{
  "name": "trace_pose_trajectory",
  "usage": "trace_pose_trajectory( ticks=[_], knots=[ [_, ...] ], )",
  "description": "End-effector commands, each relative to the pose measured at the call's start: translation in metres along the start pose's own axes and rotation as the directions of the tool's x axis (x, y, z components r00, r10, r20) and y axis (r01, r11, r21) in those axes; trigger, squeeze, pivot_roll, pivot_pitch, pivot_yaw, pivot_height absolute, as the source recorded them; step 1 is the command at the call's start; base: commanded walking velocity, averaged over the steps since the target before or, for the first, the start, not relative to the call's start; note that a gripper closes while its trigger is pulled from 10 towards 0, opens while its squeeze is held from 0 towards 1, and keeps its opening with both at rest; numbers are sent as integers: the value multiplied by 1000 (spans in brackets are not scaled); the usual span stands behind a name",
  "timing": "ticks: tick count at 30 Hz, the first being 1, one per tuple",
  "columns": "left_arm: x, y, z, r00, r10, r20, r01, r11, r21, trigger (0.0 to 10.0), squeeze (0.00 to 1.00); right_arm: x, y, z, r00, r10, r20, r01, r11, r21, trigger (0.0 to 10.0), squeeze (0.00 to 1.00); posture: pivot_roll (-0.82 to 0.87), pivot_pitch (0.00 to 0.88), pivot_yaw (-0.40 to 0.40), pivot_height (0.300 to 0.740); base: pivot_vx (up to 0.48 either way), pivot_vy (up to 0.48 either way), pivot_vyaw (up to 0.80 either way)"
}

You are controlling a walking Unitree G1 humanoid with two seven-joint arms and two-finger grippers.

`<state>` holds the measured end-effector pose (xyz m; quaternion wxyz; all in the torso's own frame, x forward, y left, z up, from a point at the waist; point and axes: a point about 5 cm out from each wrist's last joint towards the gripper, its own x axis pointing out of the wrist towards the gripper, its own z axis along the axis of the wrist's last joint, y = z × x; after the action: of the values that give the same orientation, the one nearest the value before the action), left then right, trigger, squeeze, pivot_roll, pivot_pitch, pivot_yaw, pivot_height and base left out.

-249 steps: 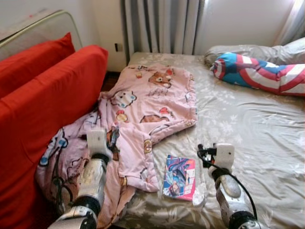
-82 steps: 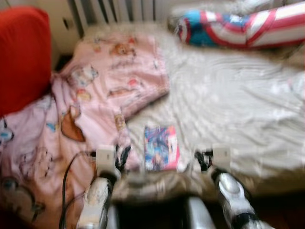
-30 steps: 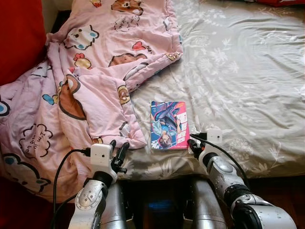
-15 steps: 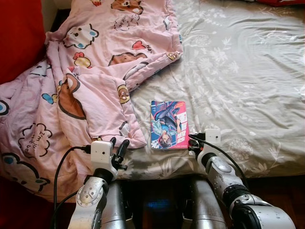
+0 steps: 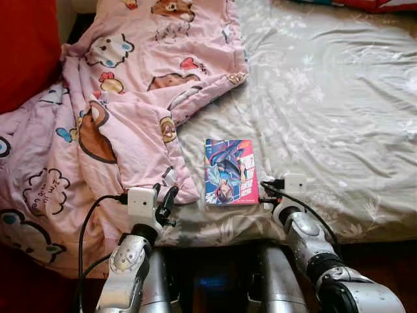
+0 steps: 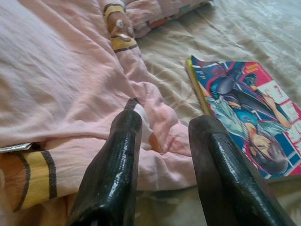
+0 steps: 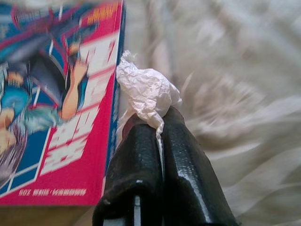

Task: Clean up the room

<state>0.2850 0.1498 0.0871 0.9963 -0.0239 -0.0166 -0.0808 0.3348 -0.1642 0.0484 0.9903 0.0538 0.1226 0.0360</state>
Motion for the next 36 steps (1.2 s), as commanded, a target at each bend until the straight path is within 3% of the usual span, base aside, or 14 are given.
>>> trace_pose_trajectory(
  ticks=[1,4,5,6,7,13,23,30,36],
  knots=[
    [-4,3,-12,999,19,-40,-19,1000,-8,10000,0,-5,-4,-2,999,-3,38,4,1000,-13,0,0,-64,195,-34,597,0,0,0],
    [-3,7,-18,997,36,-66,-36,999,-11,10000,0,-9,-8,-1,997,-20,74,23,999,-45,0,0,-74,186,-37,597,0,0,0],
    [-5,12,-25,994,56,-94,-58,998,-15,10000,0,-14,-11,-1,993,-36,113,43,997,-59,3765,0,-86,187,-40,597,0,0,0],
    [-5,12,-25,994,56,-94,-58,998,-15,10000,0,-14,-11,-1,993,-36,113,43,997,-59,3765,0,-86,187,-40,597,0,0,0],
    [-6,15,-29,992,67,-109,-69,998,-8,10000,0,-17,-14,-3,991,-54,126,60,997,-46,9961,0,-91,190,-40,597,0,0,0],
    [-10,26,-39,985,105,-136,-106,994,4,10000,0,-33,-23,-16,987,-61,147,65,998,-21,10000,0,-103,139,-41,597,0,0,0],
    [-8,27,-48,980,113,-166,-113,994,11,10000,0,-31,-17,-17,989,-64,137,66,998,-14,10000,0,-97,129,-41,662,0,0,0],
    [-12,35,-60,962,153,-226,-161,987,-18,10000,0,-35,-18,-27,993,-62,104,63,998,-3,10000,0,-96,120,-33,702,0,0,0],
    [-17,38,-76,933,171,-315,-209,974,-89,10000,0,-39,-20,-42,998,-63,29,64,998,-16,10000,0,-89,111,-36,732,0,0,0]
  ],
)
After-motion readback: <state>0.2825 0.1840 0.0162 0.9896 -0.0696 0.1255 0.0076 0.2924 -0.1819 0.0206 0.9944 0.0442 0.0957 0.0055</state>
